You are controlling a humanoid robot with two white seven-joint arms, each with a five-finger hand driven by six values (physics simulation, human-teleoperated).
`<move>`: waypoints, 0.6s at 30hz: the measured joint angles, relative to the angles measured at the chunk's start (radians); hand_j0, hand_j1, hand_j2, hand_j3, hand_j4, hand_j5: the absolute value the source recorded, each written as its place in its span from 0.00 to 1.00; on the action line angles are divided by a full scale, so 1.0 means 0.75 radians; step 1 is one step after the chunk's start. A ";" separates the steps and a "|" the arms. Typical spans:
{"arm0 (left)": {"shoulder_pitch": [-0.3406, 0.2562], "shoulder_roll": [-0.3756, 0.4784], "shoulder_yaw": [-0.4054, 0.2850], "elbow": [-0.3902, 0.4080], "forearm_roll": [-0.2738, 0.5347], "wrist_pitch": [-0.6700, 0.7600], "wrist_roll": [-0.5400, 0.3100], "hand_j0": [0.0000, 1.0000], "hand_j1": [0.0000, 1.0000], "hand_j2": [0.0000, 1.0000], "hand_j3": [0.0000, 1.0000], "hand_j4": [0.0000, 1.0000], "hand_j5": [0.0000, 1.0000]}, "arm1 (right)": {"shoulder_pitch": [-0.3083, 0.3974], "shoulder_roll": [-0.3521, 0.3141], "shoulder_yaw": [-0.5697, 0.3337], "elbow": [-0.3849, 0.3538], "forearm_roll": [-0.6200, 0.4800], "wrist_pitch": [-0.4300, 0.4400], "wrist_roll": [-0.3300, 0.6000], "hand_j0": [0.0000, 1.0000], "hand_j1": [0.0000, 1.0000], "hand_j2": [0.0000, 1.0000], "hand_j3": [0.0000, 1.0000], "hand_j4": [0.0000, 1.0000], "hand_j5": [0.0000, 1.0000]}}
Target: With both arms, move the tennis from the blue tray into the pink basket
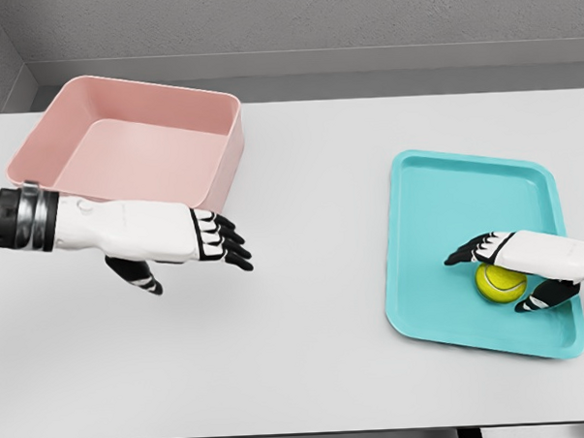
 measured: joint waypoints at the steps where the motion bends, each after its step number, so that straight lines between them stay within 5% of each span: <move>1: 0.000 -0.001 0.000 0.000 0.001 0.000 -0.003 1.00 1.00 1.00 1.00 1.00 1.00 | 0.000 0.000 0.000 0.000 0.003 0.000 0.000 0.88 0.88 0.88 0.88 0.88 0.88; 18: -0.022 -0.088 -0.001 0.000 0.005 0.000 -0.012 1.00 1.00 1.00 1.00 1.00 1.00 | 0.002 0.001 0.000 0.001 0.021 0.000 0.001 0.67 0.67 0.67 0.67 0.67 0.67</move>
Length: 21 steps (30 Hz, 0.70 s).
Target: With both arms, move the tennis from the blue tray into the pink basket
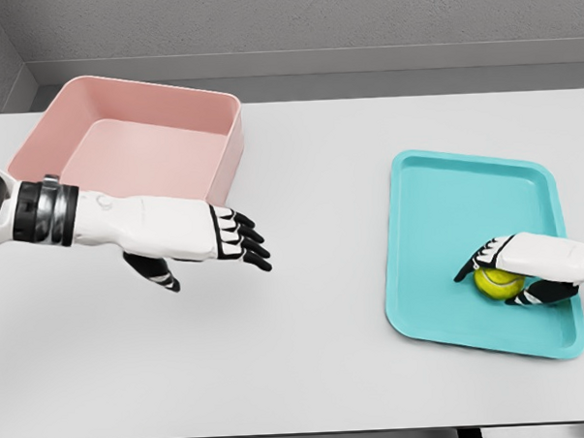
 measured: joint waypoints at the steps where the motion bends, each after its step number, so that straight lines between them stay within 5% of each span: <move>1: 0.000 -0.014 0.000 0.000 0.000 0.000 0.000 1.00 1.00 1.00 1.00 1.00 1.00 | 0.002 0.000 0.000 0.000 -0.001 0.000 0.000 0.65 0.65 0.65 0.65 0.65 0.65; 9: -0.020 -0.115 -0.002 0.007 0.005 0.000 0.000 1.00 1.00 1.00 1.00 1.00 1.00 | -0.002 0.000 -0.001 0.018 -0.006 0.001 0.000 0.58 0.58 0.58 0.58 0.58 0.58; 11: -0.096 -0.123 -0.030 0.012 0.026 0.001 0.000 1.00 1.00 1.00 1.00 1.00 1.00 | -0.010 0.000 -0.002 0.017 0.000 0.001 0.000 0.58 0.58 0.58 0.58 0.58 0.58; 21: -0.094 -0.138 -0.124 0.059 0.064 0.000 0.000 1.00 1.00 1.00 1.00 1.00 1.00 | -0.080 -0.003 -0.014 -0.015 0.009 0.000 0.000 0.56 0.56 0.56 0.56 0.56 0.56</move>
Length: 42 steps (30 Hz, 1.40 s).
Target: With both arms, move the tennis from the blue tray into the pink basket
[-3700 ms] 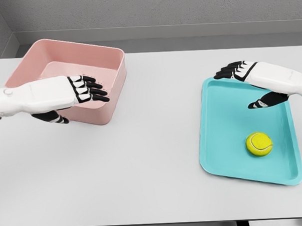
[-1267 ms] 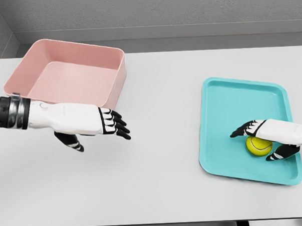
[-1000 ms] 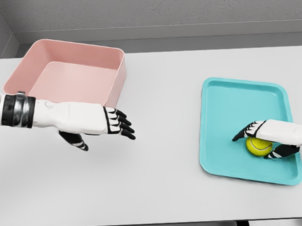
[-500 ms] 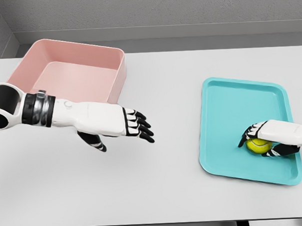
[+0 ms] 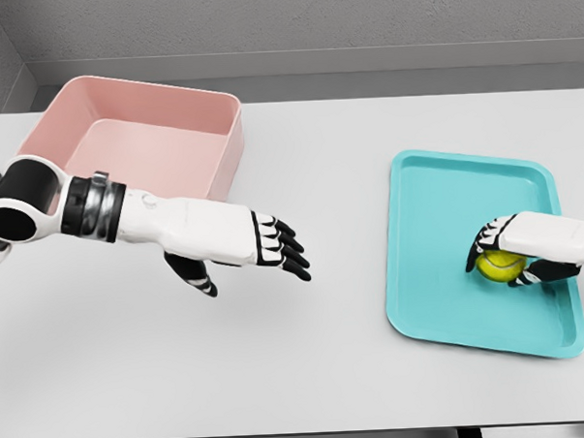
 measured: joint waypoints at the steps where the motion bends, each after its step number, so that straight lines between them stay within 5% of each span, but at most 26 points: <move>1: 0.000 0.000 0.000 0.002 0.007 0.000 0.000 1.00 1.00 1.00 1.00 1.00 1.00 | -0.004 0.000 0.000 -0.005 0.000 0.000 0.000 0.56 0.56 0.56 0.56 0.56 0.56; 22: -0.002 -0.034 0.021 0.056 0.014 0.089 0.000 1.00 1.00 1.00 1.00 1.00 1.00 | -0.153 0.187 0.002 -0.082 0.003 -0.001 0.126 0.56 0.56 0.56 0.56 0.56 0.56; 31: -0.002 0.136 0.072 -0.030 0.013 0.083 0.000 1.00 1.00 1.00 1.00 1.00 1.00 | -0.211 0.295 0.010 -0.087 0.003 -0.001 0.163 0.56 0.56 0.56 0.56 0.56 0.56; 42: 0.010 0.158 0.089 -0.042 0.013 0.089 0.000 1.00 1.00 1.00 1.00 1.00 1.00 | -0.319 0.415 0.085 -0.090 0.003 -0.001 0.207 0.56 0.56 0.56 0.56 0.56 0.56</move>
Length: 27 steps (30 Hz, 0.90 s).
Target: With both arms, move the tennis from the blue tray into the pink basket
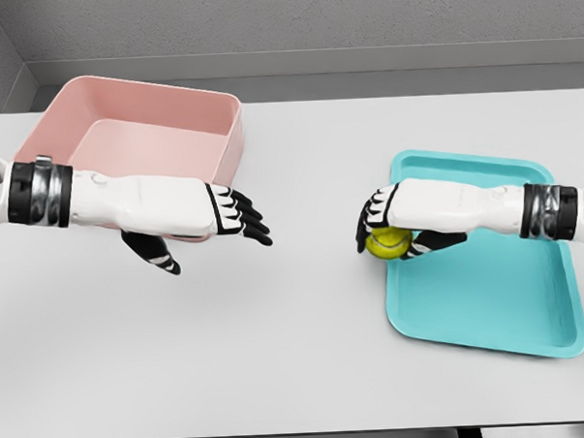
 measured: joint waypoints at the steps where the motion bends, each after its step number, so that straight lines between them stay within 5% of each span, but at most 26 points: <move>1: 0.000 0.001 0.000 0.000 -0.001 0.001 0.000 1.00 1.00 1.00 1.00 1.00 1.00 | -0.006 0.010 0.012 0.001 0.000 0.000 0.001 0.56 0.56 0.56 0.56 0.56 0.56; 27: 0.016 0.008 -0.007 0.012 -0.009 0.005 0.000 1.00 1.00 1.00 1.00 1.00 1.00 | -0.117 0.253 0.183 0.027 0.039 0.000 0.051 0.56 0.56 0.56 0.56 0.56 0.56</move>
